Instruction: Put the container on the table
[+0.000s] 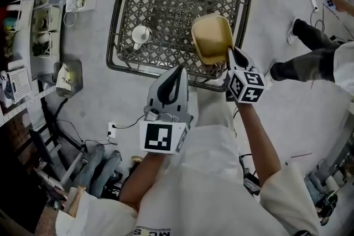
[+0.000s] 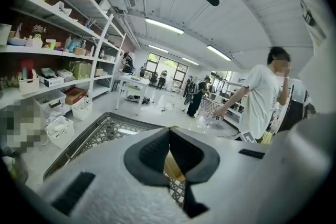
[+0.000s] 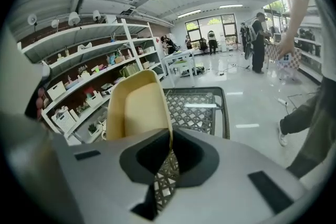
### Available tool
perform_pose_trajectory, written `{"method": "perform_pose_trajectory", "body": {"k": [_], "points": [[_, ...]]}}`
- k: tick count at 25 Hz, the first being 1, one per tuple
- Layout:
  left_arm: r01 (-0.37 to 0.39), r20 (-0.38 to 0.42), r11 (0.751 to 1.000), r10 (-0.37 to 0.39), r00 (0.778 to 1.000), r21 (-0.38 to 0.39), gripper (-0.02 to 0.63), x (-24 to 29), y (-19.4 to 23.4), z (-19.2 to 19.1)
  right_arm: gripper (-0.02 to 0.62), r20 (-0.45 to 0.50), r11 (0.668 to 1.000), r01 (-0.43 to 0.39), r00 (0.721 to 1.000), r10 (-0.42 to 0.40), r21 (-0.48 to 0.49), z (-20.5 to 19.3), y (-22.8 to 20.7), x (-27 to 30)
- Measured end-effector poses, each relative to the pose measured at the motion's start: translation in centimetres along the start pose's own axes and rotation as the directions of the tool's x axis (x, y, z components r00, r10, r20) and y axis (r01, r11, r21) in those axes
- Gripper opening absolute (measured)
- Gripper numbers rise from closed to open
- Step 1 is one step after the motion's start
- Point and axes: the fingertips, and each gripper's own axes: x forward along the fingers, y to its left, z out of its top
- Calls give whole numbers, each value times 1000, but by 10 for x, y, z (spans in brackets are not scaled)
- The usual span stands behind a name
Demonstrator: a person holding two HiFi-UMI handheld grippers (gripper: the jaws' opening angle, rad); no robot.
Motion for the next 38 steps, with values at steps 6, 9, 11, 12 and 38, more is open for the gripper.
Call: {"method": "perform_pose_trajectory", "body": {"k": [6, 9, 11, 12, 38], "points": [[-11, -16, 1000, 11, 1000, 8, 25, 9, 4, -8, 34, -44, 1000, 15, 999, -15, 3, -21, -12, 27], [-12, -30, 1000, 12, 999, 9, 25, 11, 6, -13, 32, -71, 1000, 24, 997, -24, 5, -32, -17, 41], [-12, -36, 1000, 13, 999, 10, 25, 13, 8, -15, 32, -86, 999, 35, 996, -34, 10, -38, -22, 51], [-12, -38, 1000, 13, 999, 12, 25, 14, 8, -17, 32, -93, 999, 41, 995, -40, 14, -40, -24, 56], [-38, -88, 999, 39, 995, 19, 25, 23, 12, -31, 37, -173, 992, 121, 977, -123, -23, -69, -49, 105]]}}
